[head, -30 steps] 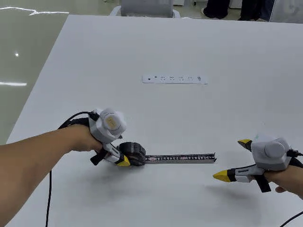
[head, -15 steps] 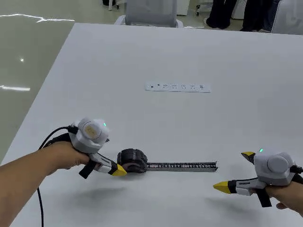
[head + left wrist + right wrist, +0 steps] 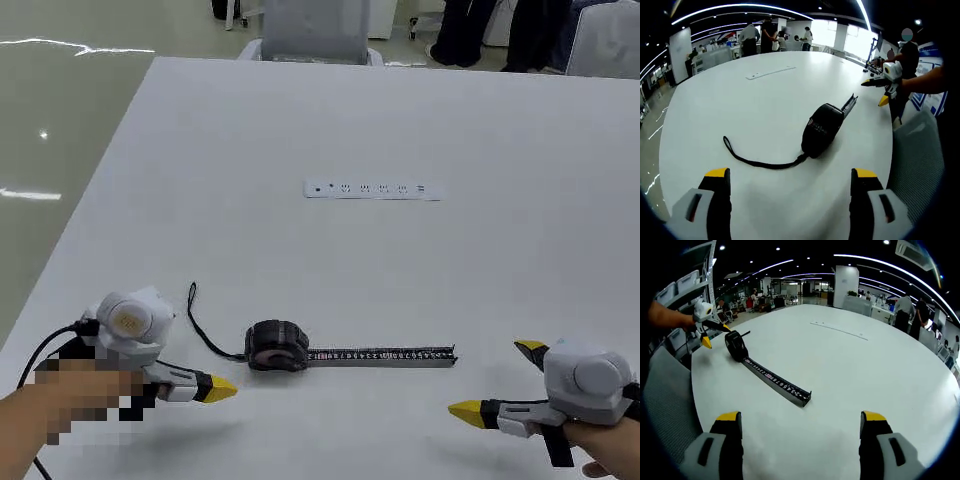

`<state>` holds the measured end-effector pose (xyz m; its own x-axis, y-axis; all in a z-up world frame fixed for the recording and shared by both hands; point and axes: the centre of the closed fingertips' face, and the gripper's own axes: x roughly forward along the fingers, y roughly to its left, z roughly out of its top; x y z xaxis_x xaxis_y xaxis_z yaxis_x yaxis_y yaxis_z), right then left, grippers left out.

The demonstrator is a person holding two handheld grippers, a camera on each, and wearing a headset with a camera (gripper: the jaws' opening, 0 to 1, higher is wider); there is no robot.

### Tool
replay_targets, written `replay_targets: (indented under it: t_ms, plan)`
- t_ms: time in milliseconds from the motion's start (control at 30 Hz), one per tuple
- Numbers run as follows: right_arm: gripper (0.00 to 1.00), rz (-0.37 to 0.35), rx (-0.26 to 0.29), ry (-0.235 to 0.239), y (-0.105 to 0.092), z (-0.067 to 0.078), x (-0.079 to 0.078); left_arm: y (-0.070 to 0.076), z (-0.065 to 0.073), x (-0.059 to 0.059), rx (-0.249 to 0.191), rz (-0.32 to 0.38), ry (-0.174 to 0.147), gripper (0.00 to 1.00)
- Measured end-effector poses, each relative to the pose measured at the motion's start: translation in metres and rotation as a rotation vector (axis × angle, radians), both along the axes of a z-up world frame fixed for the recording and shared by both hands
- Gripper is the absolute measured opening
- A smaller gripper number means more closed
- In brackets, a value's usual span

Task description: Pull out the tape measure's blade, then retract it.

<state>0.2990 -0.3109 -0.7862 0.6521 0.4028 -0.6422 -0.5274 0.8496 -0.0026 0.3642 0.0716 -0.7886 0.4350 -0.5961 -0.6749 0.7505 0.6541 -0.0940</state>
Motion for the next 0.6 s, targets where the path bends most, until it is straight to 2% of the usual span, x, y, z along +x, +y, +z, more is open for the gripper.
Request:
replay_targets:
  t_ms: [67,200,267,400,533,600]
  plan:
    - [1.00,-0.005,0.002,-0.009,0.000,0.003,-0.001,0.002,0.000,-0.006,-0.010,0.000,-0.009,0.99]
    - [1.00,-0.017,0.003,-0.020,-0.002,0.007,-0.005,0.008,0.000,-0.019,-0.040,0.043,-0.006,0.99]
    - [1.00,-0.015,0.003,-0.022,-0.001,0.008,-0.010,0.011,0.001,-0.023,-0.060,0.062,-0.014,0.99]
    - [1.00,-0.016,0.006,-0.025,0.001,0.007,-0.020,0.023,0.002,-0.027,-0.083,0.099,-0.018,0.99]
    - [1.00,-0.014,0.008,-0.053,0.004,0.008,-0.029,0.034,0.011,-0.033,-0.123,0.146,-0.030,0.99]
    - [1.00,-0.022,0.015,-0.052,0.004,0.008,-0.031,0.037,0.013,-0.036,-0.127,0.151,-0.037,0.99]
